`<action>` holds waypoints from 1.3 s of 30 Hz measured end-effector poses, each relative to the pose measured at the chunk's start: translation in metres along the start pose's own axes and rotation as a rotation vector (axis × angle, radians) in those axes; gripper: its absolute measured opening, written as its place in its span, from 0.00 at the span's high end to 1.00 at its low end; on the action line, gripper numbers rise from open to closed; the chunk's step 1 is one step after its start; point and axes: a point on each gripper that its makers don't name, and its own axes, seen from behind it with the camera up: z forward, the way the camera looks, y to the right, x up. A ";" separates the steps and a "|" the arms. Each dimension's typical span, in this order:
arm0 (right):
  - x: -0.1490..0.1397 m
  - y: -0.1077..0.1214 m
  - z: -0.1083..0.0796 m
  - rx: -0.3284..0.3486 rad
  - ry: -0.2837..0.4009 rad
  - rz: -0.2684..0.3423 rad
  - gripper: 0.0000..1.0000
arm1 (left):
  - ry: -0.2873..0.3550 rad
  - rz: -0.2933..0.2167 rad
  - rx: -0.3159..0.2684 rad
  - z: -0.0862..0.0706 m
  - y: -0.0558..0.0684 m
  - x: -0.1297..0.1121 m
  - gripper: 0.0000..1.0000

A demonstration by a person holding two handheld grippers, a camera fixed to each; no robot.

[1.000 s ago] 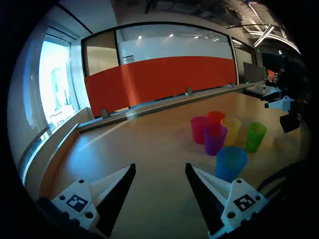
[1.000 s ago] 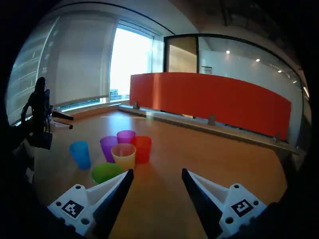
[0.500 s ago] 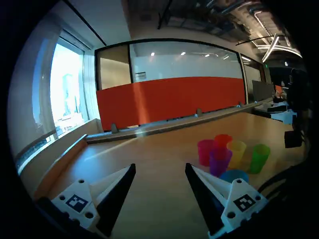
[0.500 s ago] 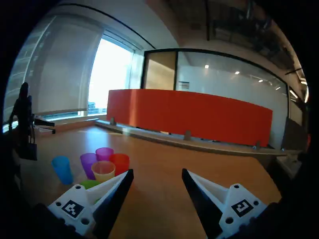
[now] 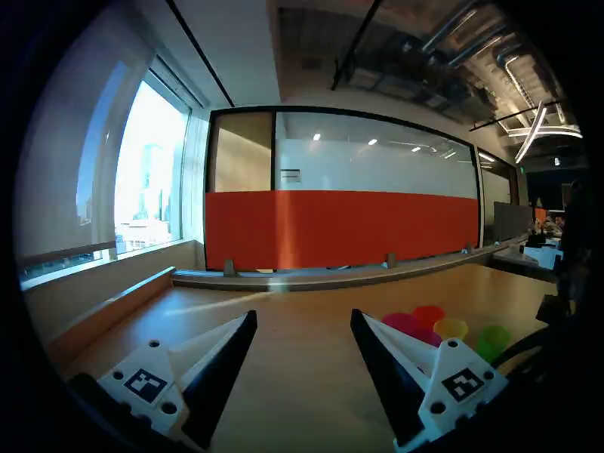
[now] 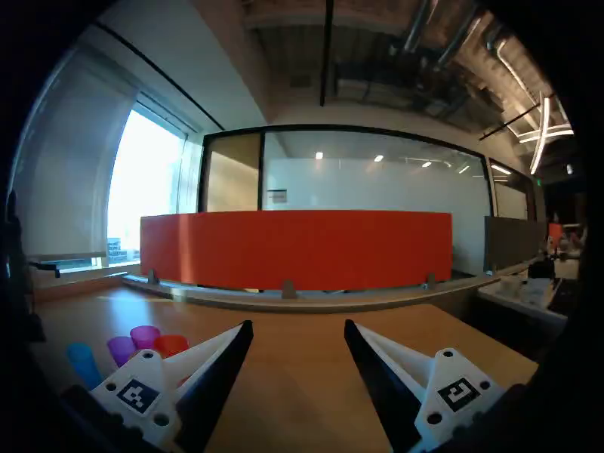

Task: Pour water

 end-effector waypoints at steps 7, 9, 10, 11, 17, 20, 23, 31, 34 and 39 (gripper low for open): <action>0.006 0.012 -0.007 -0.055 0.033 0.039 0.06 | 0.033 -0.043 0.009 0.006 0.004 0.005 0.08; 0.005 0.013 -0.009 -0.063 0.032 0.050 0.07 | 0.036 -0.053 0.010 0.007 0.005 0.005 0.08; 0.004 0.014 -0.009 -0.066 0.025 0.054 0.06 | 0.039 -0.059 0.013 0.008 0.005 0.004 0.08; 0.002 0.014 -0.009 -0.069 0.019 0.058 0.06 | 0.041 -0.065 0.015 0.009 0.005 0.004 0.08; -0.008 0.014 -0.012 -0.078 -0.011 0.055 0.06 | 0.048 -0.076 0.040 0.013 0.001 -0.001 0.08; -0.013 0.019 -0.011 -0.090 -0.038 0.038 0.06 | 0.057 -0.070 0.066 0.014 -0.004 -0.005 0.08; -0.014 0.023 -0.011 -0.101 -0.057 0.021 0.06 | 0.051 -0.058 0.084 0.016 -0.007 -0.012 0.08; -0.025 0.035 -0.013 -0.126 -0.106 -0.013 0.06 | 0.050 -0.021 0.097 0.018 -0.001 -0.026 0.08; -0.029 0.039 -0.014 -0.140 -0.121 -0.017 0.06 | 0.043 0.000 0.111 0.019 -0.002 -0.033 0.08; -0.034 0.043 -0.016 -0.150 -0.139 -0.006 0.06 | 0.034 0.010 0.134 0.019 0.001 -0.041 0.08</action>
